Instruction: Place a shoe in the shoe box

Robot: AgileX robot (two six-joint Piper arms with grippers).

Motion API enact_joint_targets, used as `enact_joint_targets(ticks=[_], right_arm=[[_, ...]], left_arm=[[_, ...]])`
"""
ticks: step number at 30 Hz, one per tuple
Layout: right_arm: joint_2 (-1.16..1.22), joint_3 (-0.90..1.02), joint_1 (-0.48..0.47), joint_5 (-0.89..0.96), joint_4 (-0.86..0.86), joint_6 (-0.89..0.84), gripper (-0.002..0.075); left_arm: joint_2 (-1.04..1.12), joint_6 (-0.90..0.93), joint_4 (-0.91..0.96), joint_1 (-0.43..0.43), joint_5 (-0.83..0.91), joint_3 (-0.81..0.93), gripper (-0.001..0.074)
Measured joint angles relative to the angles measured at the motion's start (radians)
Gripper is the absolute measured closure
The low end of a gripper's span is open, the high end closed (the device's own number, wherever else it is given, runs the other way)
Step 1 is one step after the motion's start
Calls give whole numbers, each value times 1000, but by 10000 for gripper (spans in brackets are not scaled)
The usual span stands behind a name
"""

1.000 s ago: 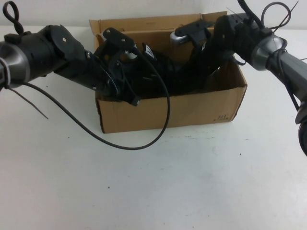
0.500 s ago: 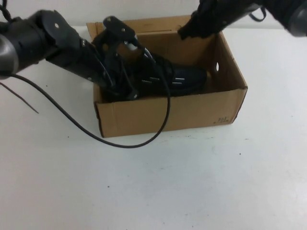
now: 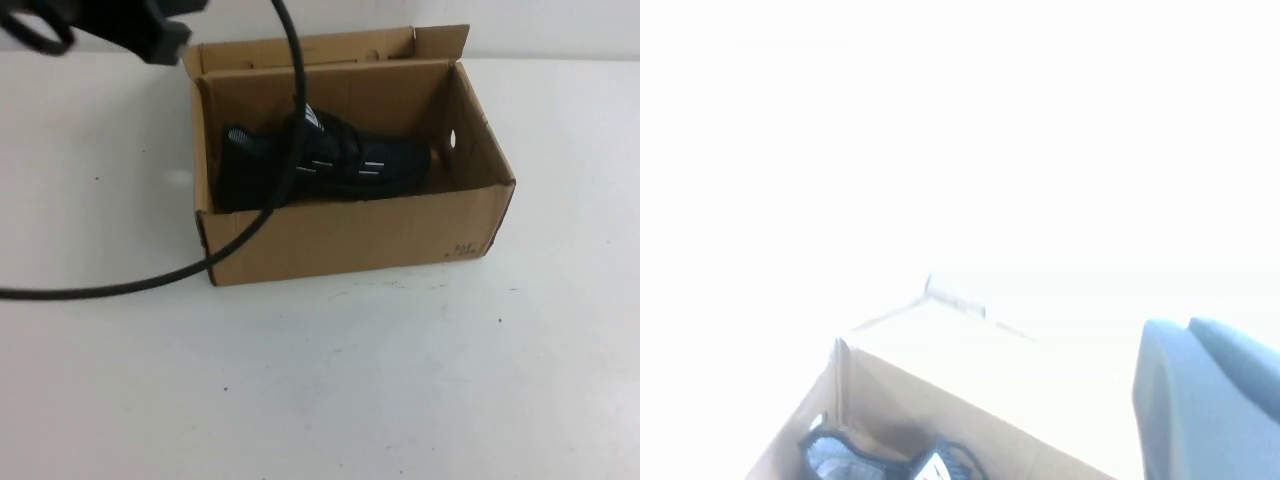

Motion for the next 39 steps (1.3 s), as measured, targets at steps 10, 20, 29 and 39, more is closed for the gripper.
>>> enact_joint_targets(ticks=[10,20,29,39], right_arm=[[-290,290,0,-27,0,-14,743],[-681,865,0,-259,0,-45,743],[-1075,1341,-1,-387,2,-52,743],[-1498,1752,-1,-483,2,-52,743]], left_arm=[[-334,-272,221,0,225,-2,738],[-538,-347,289,0,410,0,738],[-831,-433,385,-2,250,280,738],[-994,-573,461,-2,-29,707,738]])
